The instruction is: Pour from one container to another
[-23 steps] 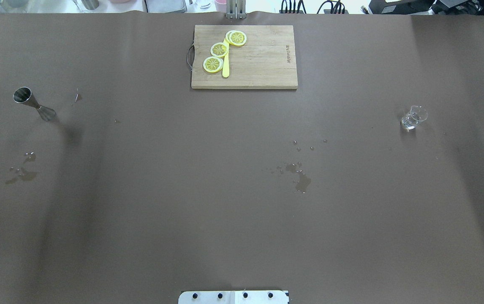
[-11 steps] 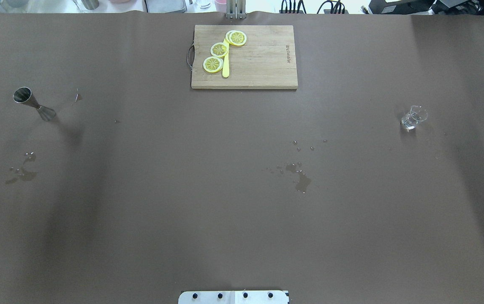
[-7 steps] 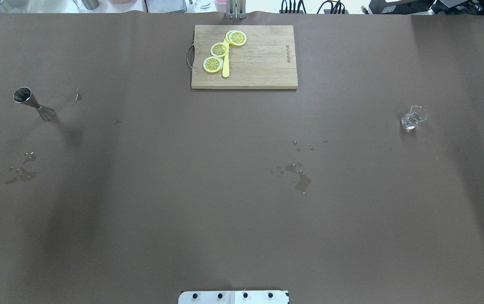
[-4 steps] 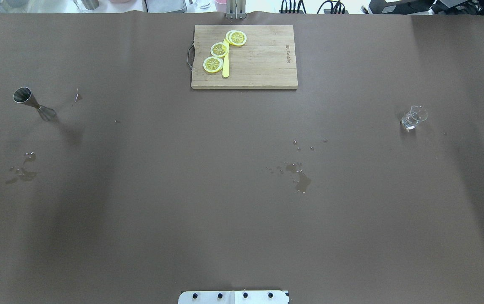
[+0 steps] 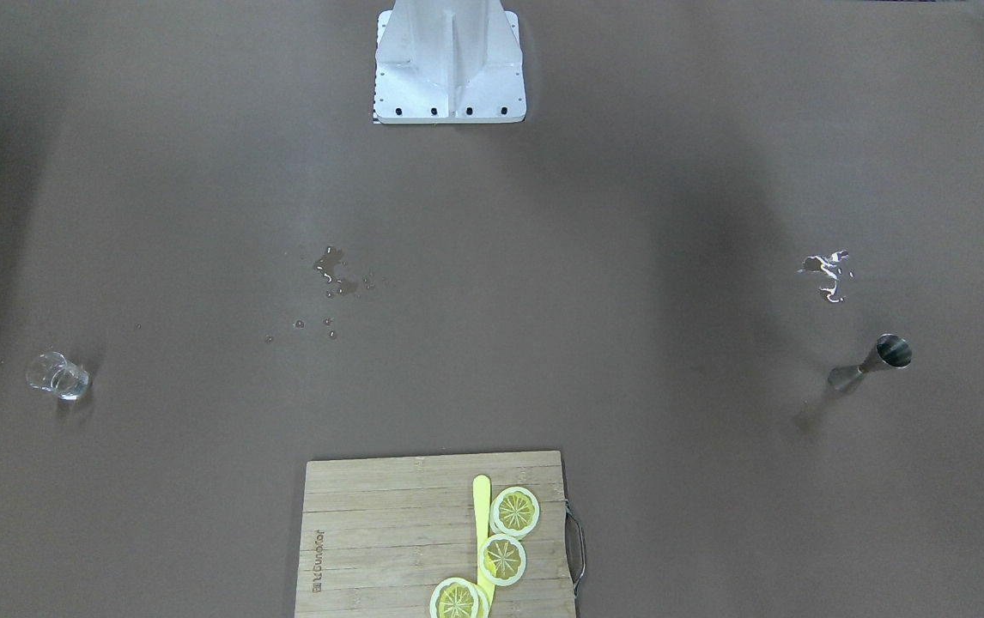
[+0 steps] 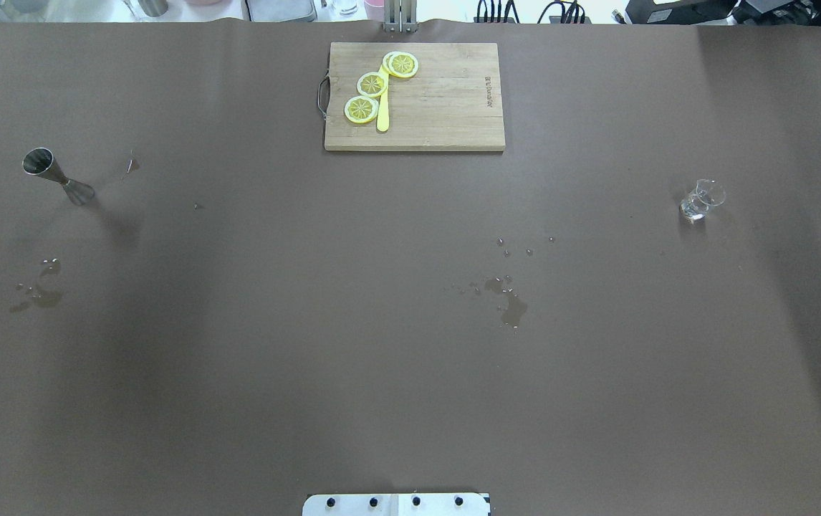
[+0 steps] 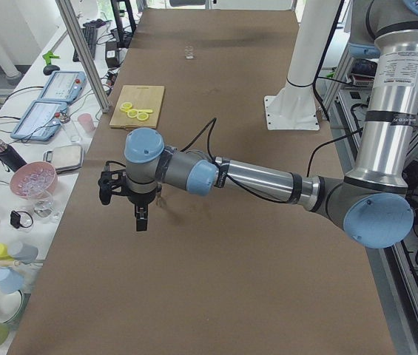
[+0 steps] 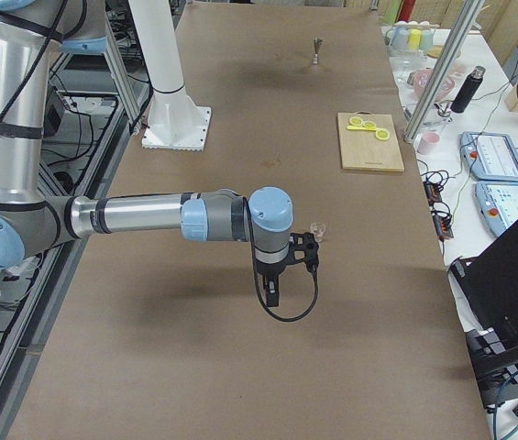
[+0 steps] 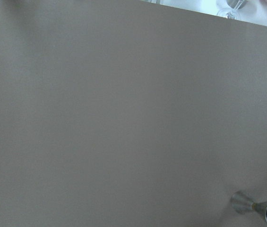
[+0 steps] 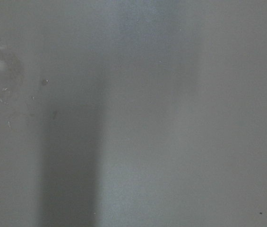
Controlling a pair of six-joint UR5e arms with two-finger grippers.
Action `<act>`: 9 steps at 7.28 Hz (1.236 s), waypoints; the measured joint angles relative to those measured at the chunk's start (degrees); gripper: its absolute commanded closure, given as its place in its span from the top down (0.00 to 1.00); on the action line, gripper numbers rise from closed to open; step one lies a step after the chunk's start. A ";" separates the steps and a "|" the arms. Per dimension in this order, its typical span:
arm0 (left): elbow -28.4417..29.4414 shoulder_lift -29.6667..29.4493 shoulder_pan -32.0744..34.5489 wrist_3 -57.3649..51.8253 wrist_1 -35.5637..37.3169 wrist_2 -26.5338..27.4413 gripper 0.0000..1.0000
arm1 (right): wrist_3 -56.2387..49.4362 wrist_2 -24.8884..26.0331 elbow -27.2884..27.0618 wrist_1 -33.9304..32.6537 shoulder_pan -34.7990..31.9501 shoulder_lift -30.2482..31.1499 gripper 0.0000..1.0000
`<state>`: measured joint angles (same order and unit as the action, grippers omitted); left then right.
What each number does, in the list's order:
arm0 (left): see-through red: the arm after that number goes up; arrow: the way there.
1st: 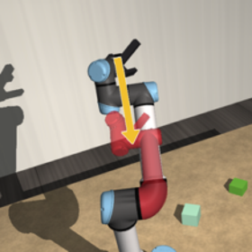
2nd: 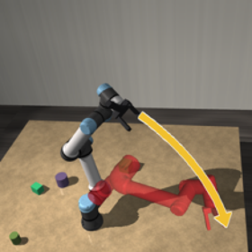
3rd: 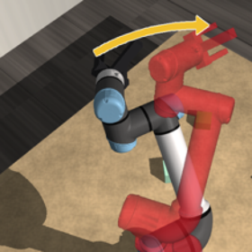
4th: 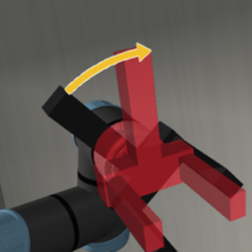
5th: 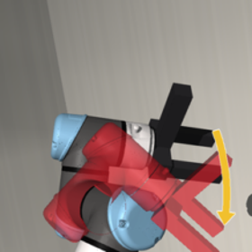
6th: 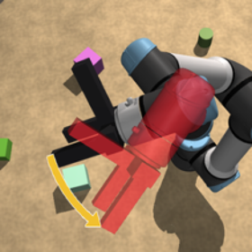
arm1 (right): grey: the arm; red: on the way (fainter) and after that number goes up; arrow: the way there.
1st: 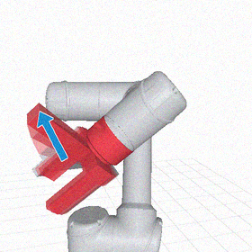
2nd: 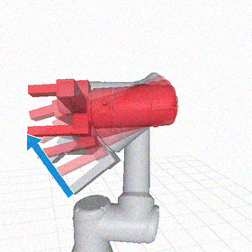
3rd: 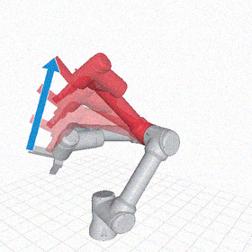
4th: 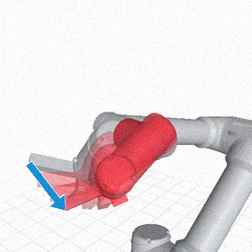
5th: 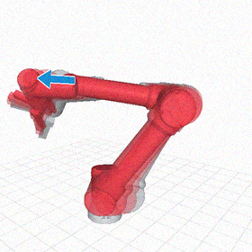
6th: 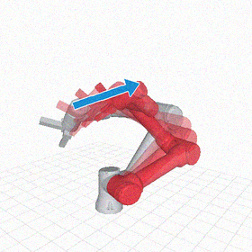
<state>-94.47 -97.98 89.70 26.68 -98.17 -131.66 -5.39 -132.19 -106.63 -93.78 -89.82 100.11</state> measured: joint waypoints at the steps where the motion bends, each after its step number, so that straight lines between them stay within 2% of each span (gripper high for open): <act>1: -0.08 -1.04 -1.05 2.30 -0.57 1.15 0.97 | -0.19 -0.02 -0.09 0.00 0.00 -0.04 1.00; 5: -5.74 -2.62 -9.63 18.52 -3.13 11.43 0.97 | -0.55 -0.23 -0.37 0.01 0.07 -1.76 1.00; 9: -9.45 -2.34 -21.08 34.31 -6.30 30.08 0.97 | -0.62 -0.33 -0.38 1.44 3.06 -2.76 1.00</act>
<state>-103.92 -100.32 68.62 60.99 -104.47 -101.58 -6.00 -132.51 -107.02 -92.34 -86.76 97.35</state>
